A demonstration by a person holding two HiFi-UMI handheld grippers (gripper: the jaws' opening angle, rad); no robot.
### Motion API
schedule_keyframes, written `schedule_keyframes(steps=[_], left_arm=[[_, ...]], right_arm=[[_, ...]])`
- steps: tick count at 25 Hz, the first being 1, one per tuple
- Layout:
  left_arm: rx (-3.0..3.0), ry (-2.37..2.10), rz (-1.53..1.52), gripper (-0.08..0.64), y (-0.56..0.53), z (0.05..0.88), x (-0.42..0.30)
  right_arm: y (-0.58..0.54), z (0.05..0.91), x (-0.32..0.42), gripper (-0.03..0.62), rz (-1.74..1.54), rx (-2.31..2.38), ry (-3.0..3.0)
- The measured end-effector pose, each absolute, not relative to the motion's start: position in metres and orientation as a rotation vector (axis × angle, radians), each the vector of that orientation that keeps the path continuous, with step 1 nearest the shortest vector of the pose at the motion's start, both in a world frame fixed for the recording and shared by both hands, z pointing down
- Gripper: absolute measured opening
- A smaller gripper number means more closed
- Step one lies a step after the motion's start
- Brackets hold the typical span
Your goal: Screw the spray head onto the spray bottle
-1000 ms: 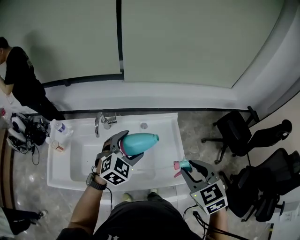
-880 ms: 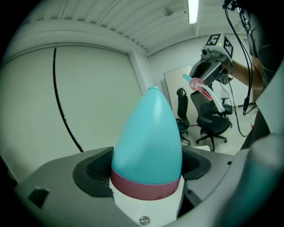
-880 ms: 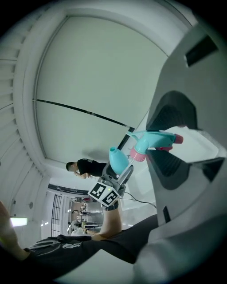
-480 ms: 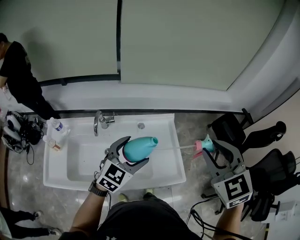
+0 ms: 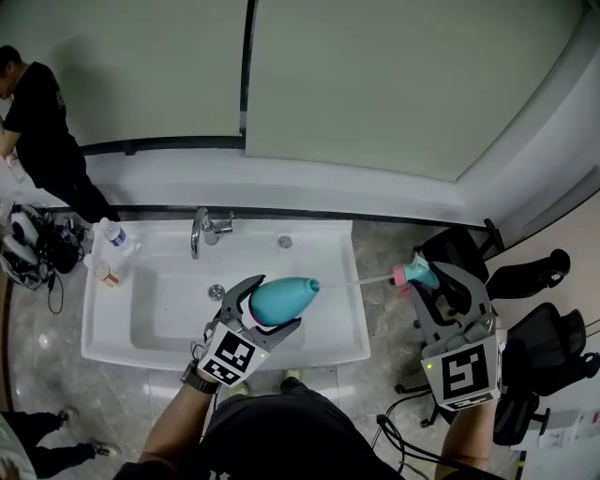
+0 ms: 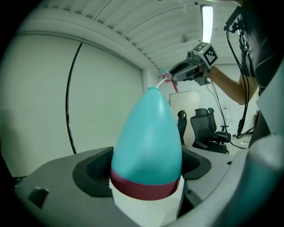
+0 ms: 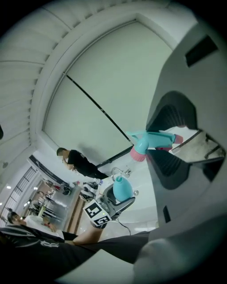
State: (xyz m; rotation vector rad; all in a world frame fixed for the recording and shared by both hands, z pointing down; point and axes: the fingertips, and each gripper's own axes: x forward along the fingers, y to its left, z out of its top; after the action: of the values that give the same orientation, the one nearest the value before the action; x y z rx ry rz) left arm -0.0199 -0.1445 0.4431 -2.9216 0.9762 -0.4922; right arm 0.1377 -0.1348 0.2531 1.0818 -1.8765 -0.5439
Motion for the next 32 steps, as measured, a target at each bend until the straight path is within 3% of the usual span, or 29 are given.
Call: schedule_keyframes(steps=[11,32], left_arm=[[-2.964,0.992,-0.395,0.422,-0.138,0.444,-0.003],[-3.037,0.979,-0.284,0.422,-0.139,0.436,-0.002]], right_arm=[[-0.137,0.279,0.060,0.137,-0.889,0.827,-1.644],[-0.138,0.306,0.017,0.135,-1.042,0.614,-1.497]])
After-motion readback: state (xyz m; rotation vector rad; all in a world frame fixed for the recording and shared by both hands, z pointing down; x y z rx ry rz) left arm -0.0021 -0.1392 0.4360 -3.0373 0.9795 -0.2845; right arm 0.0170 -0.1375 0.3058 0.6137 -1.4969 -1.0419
